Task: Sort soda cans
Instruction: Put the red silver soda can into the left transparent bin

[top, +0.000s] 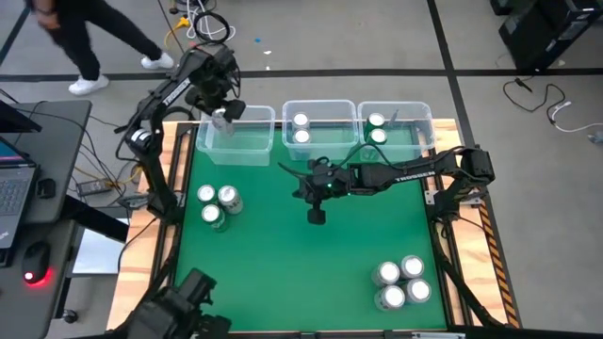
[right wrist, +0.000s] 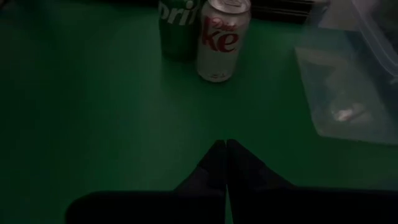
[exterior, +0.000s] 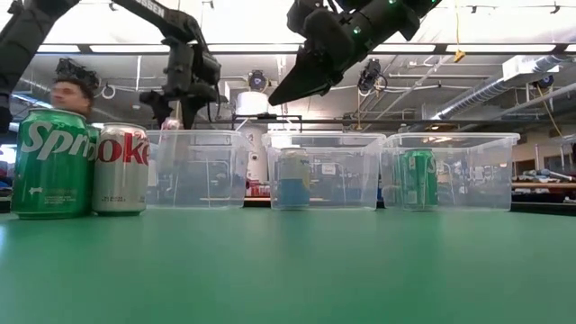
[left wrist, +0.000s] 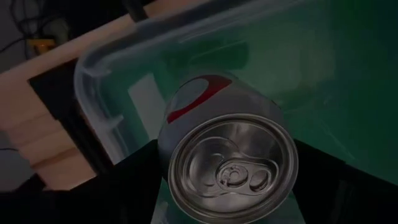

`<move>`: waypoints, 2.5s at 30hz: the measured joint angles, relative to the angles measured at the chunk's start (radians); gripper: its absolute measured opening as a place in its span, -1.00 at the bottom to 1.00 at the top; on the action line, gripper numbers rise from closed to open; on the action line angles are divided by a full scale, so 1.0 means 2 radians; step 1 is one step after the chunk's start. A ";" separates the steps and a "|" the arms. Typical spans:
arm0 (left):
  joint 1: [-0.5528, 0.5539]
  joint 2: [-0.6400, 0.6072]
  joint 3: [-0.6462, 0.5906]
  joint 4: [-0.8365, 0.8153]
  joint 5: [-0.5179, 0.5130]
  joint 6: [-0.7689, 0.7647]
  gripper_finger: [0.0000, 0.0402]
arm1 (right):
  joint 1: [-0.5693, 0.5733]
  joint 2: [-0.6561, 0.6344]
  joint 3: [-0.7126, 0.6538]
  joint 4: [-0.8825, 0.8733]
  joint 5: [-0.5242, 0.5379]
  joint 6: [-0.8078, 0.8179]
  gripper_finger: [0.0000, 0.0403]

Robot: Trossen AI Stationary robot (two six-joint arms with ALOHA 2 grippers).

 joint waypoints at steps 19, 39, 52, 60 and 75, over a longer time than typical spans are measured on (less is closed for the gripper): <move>0.005 0.011 -0.089 0.137 -0.004 0.000 0.45 | 0.010 0.000 0.000 0.004 -0.002 -0.004 -1.00; 0.005 0.010 -0.132 0.166 -0.016 0.032 0.56 | 0.013 0.000 0.000 0.015 -0.002 -0.004 -1.00; 0.005 0.004 -0.114 0.130 -0.070 0.061 0.62 | 0.013 0.000 0.000 0.016 -0.002 -0.004 -1.00; 0.000 0.004 -0.040 0.097 -0.085 0.076 0.59 | 0.013 0.000 0.000 0.022 -0.002 -0.004 -1.00; -0.011 0.003 -0.110 0.151 -0.079 0.066 0.59 | 0.023 0.000 0.000 0.022 -0.002 -0.006 -1.00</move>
